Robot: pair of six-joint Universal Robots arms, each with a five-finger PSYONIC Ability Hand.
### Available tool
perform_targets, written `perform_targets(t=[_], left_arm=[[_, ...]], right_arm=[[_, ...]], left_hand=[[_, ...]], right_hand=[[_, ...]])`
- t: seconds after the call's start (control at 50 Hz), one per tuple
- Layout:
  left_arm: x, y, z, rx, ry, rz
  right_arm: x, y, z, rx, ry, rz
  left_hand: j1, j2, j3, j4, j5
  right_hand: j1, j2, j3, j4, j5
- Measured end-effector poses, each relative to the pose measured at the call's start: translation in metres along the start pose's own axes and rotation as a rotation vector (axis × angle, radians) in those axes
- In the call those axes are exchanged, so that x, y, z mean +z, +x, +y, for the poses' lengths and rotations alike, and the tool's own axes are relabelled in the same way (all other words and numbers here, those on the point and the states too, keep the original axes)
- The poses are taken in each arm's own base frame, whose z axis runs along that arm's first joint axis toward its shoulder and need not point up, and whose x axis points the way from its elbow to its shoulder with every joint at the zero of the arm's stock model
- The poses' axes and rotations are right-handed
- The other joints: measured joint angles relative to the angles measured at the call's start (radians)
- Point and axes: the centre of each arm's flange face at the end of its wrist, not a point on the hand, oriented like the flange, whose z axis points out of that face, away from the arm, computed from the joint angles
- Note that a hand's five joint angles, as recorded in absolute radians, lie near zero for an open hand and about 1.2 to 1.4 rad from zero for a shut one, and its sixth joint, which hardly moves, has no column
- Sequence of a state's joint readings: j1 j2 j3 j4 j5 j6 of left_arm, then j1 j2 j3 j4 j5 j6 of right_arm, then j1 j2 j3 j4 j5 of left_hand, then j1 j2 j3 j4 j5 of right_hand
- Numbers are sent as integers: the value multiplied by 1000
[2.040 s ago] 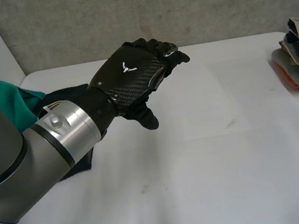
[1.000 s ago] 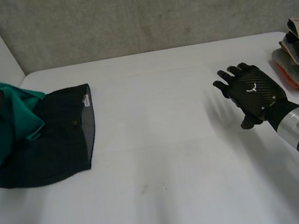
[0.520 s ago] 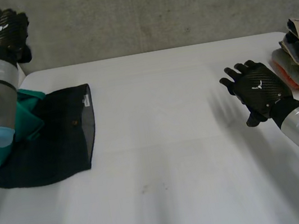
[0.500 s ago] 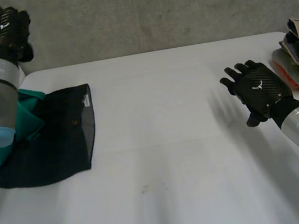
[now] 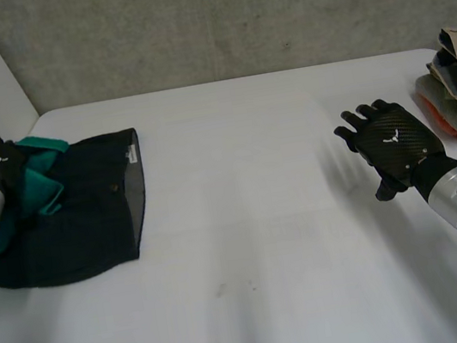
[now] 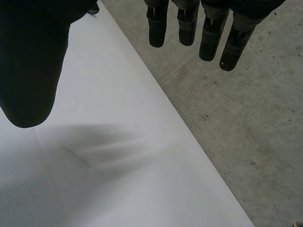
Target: Fold the laundry.
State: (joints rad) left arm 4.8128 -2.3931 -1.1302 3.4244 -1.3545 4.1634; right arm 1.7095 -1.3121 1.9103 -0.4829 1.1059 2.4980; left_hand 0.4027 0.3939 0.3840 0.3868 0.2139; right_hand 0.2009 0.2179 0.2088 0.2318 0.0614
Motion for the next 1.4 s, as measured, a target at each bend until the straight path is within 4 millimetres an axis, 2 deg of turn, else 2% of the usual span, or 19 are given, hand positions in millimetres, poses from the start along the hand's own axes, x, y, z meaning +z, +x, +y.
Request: perform_targets(t=[0.06, 0.12, 0.24, 0.34, 0.48, 0.5, 0.52, 0.62, 0.68, 0.72, 0.76, 0.78, 0.8, 0.82, 0.92, 1.02, 1.08, 1.2, 1.4], left_arm=[[5, 1, 6, -4, 2, 1], [8, 1, 8, -8, 6, -3], [7, -3, -6, -16, 33, -22], [-8, -17, -62, -68, 148, -76], [-68, -22, -179, -300, 397, -53], [-74, -20, -187, -321, 414, -43], [-91, -16, -208, -382, 460, -8], [-141, 7, -258, -552, 562, 147], [-168, 34, -278, -630, 588, 273], [-189, 68, -290, -676, 585, 398], [-194, 78, -291, -682, 581, 429], [-206, 100, -294, -687, 567, 500], [-216, 119, -296, -682, 555, 553], [-221, 129, -296, -675, 546, 581], [-228, 144, -293, -652, 518, 614], [-221, 130, -286, -652, 487, 566], [-214, 107, -278, -665, 451, 497], [-218, 85, -265, -683, 395, 437], [-226, 98, -251, -687, 316, 429]], right_arm=[[0, 0, 0, -1, -1, 0], [0, 0, 1, -2, -1, 0], [0, 0, 1, -3, -3, 1], [0, 0, 1, -1, -6, 5], [1, 2, 0, 0, -5, 16], [1, 3, 0, 0, -4, 17], [1, 4, 0, -1, -3, 20], [2, 10, -1, -4, -6, 47], [3, 16, -1, -5, -15, 76], [4, 23, 0, -6, -28, 111], [4, 24, 0, -6, -31, 118], [5, 27, 0, -5, -35, 131], [5, 31, 1, -5, -41, 145], [6, 32, 1, -4, -43, 151], [6, 35, 2, 12, -51, 157], [6, 37, 1, 33, -54, 153], [6, 40, -3, 107, -67, 135], [0, 46, -19, 241, -98, 62], [-8, 52, -47, 385, -177, -82]], left_hand=[[297, 261, 268, 269, 250], [700, 696, 690, 695, 656], [711, 789, 796, 808, 729], [711, 793, 800, 808, 729], [711, 796, 803, 811, 729], [711, 796, 803, 811, 729], [711, 796, 803, 812, 729], [711, 796, 805, 813, 729], [711, 796, 806, 813, 729], [688, 760, 769, 773, 713], [627, 668, 677, 695, 656], [305, 374, 407, 404, 379], [305, 374, 407, 404, 379], [-151, -71, -43, -53, -73], [-173, -146, -133, -134, -152], [-173, -146, -133, -139, -152], [-173, -146, -133, -139, -152], [-169, -146, -133, -139, -150], [-169, -144, -131, -137, -148]], right_hand=[[0, 0, 0, 0, 0], [0, 0, 0, 0, 0], [0, 0, 0, 0, 0], [0, 0, 0, 0, 0], [0, 0, 0, 0, 0], [0, 0, 0, 0, 0], [0, 0, 0, 0, 0], [0, 0, 0, 0, 0], [0, 0, 0, 0, 0], [0, 0, 0, 0, 0], [0, 0, 0, 0, 0], [0, 0, 0, 0, 0], [0, 0, 0, 0, 0], [0, 0, 0, 0, 0], [0, 0, 0, 0, 0], [0, 0, 0, 0, 0], [0, 0, 0, 0, 0], [0, 0, 0, 0, 0], [0, 0, 0, 0, 0]])
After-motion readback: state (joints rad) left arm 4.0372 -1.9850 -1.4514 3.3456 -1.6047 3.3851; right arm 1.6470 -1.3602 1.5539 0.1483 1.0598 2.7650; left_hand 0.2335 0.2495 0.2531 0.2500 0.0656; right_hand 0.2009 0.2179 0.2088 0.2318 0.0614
